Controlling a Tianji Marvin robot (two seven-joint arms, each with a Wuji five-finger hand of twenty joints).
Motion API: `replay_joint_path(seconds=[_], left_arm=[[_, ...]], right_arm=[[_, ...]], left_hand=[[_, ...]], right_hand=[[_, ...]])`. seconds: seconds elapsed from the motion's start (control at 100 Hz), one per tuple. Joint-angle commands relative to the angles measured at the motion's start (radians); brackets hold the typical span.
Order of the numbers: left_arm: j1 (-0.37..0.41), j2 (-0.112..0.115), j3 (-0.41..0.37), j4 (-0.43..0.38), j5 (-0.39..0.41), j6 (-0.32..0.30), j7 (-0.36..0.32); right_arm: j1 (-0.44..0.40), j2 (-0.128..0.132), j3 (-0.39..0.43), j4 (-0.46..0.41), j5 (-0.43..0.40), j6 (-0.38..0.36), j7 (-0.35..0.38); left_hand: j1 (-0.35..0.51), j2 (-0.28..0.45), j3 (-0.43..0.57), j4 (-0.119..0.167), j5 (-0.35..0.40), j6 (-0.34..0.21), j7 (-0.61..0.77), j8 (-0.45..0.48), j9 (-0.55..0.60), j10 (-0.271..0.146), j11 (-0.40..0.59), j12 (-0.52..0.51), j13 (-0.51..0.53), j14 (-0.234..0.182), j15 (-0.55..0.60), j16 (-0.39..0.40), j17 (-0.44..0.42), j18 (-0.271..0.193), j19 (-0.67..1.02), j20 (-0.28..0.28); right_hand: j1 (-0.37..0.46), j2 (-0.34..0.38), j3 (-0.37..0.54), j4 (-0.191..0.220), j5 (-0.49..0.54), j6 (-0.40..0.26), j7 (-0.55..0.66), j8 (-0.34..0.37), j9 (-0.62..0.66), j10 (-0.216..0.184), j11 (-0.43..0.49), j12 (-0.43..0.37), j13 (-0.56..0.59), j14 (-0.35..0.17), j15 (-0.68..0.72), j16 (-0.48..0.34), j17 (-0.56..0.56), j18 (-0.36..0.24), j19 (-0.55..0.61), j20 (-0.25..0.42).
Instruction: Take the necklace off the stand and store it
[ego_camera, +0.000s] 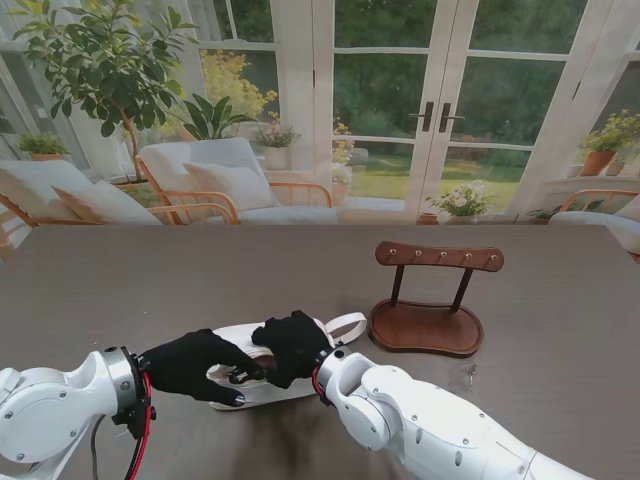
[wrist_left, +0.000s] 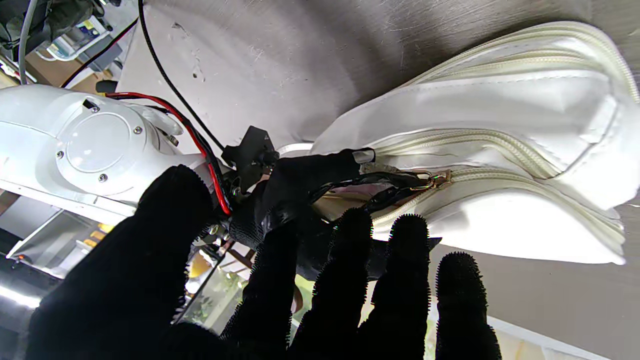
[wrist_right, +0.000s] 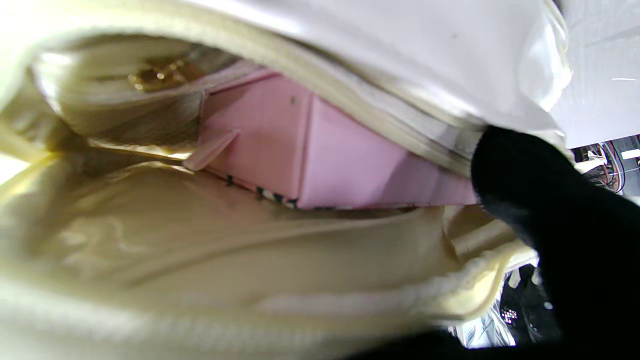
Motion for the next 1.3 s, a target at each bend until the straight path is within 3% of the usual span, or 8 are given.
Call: replay_joint_path(seconds=[0.0, 0.45, 0.57, 0.68, 0.76, 0.84, 0.97, 1.29], left_arm=[[0.004, -0.002, -0.008, 0.001, -0.007, 0.004, -0.014], [-0.002, -0.024, -0.041, 0.084, -0.045, 0.025, 0.071], [-0.003, -0.021, -0.046, 0.089, -0.055, 0.023, 0.057], [-0.004, -0.017, -0.046, 0.086, -0.06, 0.016, 0.043], [-0.002, -0.015, -0.046, 0.079, -0.058, 0.021, 0.031], [-0.001, -0.015, -0.047, 0.073, -0.05, 0.028, 0.031], [0.003, -0.021, -0.049, 0.07, -0.01, 0.028, 0.062], [-0.052, -0.053, -0.002, 0.132, 0.223, 0.061, 0.249]], right_arm=[[-0.075, 0.023, -0.044, 0.066, -0.001, -0.015, 0.078], [-0.108, 0.054, 0.02, 0.011, -0.039, -0.05, 0.096], [-0.107, 0.051, 0.019, 0.013, -0.039, -0.048, 0.09], [-0.106, 0.05, 0.016, 0.015, -0.04, -0.048, 0.085], [-0.107, 0.051, 0.017, 0.013, -0.041, -0.048, 0.086], [-0.108, 0.051, 0.017, 0.01, -0.041, -0.048, 0.088], [-0.108, 0.051, 0.018, 0.008, -0.041, -0.047, 0.089], [-0.139, 0.075, 0.079, -0.037, -0.06, -0.068, 0.128]], left_hand=[[-0.043, -0.048, -0.006, -0.019, -0.06, 0.035, -0.05, -0.025, -0.017, -0.014, -0.018, -0.018, -0.026, 0.029, -0.048, -0.032, -0.008, 0.022, -0.031, 0.001], [-0.011, -0.003, -0.054, -0.013, -0.206, -0.137, -0.154, -0.201, -0.038, 0.014, -0.045, -0.055, -0.046, 0.053, -0.068, -0.039, -0.022, 0.018, -0.065, 0.031], [0.006, -0.017, -0.029, -0.014, -0.067, -0.13, -0.055, -0.186, -0.021, 0.017, -0.04, -0.055, -0.04, 0.047, -0.071, -0.038, -0.019, 0.021, -0.08, 0.042], [0.039, -0.021, 0.014, -0.022, 0.161, -0.055, 0.13, -0.031, 0.013, 0.014, -0.02, -0.037, -0.024, 0.036, -0.061, -0.035, 0.005, 0.024, -0.082, 0.055], [0.112, -0.024, -0.043, -0.058, 0.222, -0.03, 0.195, 0.081, 0.034, 0.011, -0.01, -0.027, -0.015, 0.034, -0.053, -0.034, 0.012, 0.026, -0.07, 0.056], [0.158, 0.005, -0.103, -0.045, 0.238, -0.006, 0.223, 0.098, 0.045, 0.013, -0.004, -0.02, -0.012, 0.036, -0.048, -0.034, 0.013, 0.027, -0.059, 0.051], [0.063, 0.034, -0.016, -0.009, 0.18, 0.023, 0.099, 0.067, 0.044, 0.018, -0.004, -0.02, -0.007, 0.041, -0.041, -0.033, 0.013, 0.029, -0.038, 0.043], [0.019, 0.099, -0.07, 0.0, -0.192, 0.155, -0.14, -0.131, 0.01, 0.048, -0.019, -0.019, -0.014, 0.067, -0.004, -0.007, -0.001, 0.029, 0.042, 0.05]], right_hand=[[-0.042, -0.069, 0.029, 0.013, 0.029, -0.069, 0.052, 0.012, 0.038, -0.097, 0.091, 0.023, 0.182, -0.159, 0.379, 0.071, -0.007, -0.013, -0.062, -0.018], [-0.139, -0.076, -0.028, -0.007, -0.075, -0.029, 0.042, 0.008, -0.052, -0.075, 0.051, -0.007, 0.104, -0.13, 0.305, 0.044, -0.051, 0.013, -0.126, 0.002], [-0.137, -0.071, -0.029, -0.006, -0.075, -0.026, 0.046, 0.008, -0.05, -0.074, 0.053, -0.01, 0.104, -0.129, 0.304, 0.044, -0.051, 0.012, -0.131, 0.008], [-0.137, -0.067, -0.029, -0.005, -0.072, -0.028, 0.049, 0.008, -0.047, -0.074, 0.056, -0.012, 0.111, -0.132, 0.307, 0.045, -0.047, 0.012, -0.132, 0.013], [-0.135, -0.065, -0.029, -0.005, -0.07, -0.025, 0.051, 0.008, -0.045, -0.074, 0.057, -0.013, 0.113, -0.132, 0.307, 0.045, -0.045, 0.011, -0.134, 0.016], [-0.137, -0.064, -0.03, -0.005, -0.068, -0.023, 0.053, 0.008, -0.043, -0.072, 0.058, -0.013, 0.116, -0.133, 0.309, 0.046, -0.044, 0.01, -0.135, 0.019], [-0.137, -0.062, -0.031, -0.004, -0.068, -0.023, 0.053, 0.007, -0.041, -0.072, 0.058, -0.015, 0.116, -0.133, 0.311, 0.046, -0.042, 0.009, -0.137, 0.024], [-0.16, -0.044, -0.049, -0.008, -0.1, -0.015, 0.041, 0.001, -0.072, -0.069, 0.045, -0.023, 0.092, -0.126, 0.297, 0.041, -0.059, 0.014, -0.153, 0.027]])
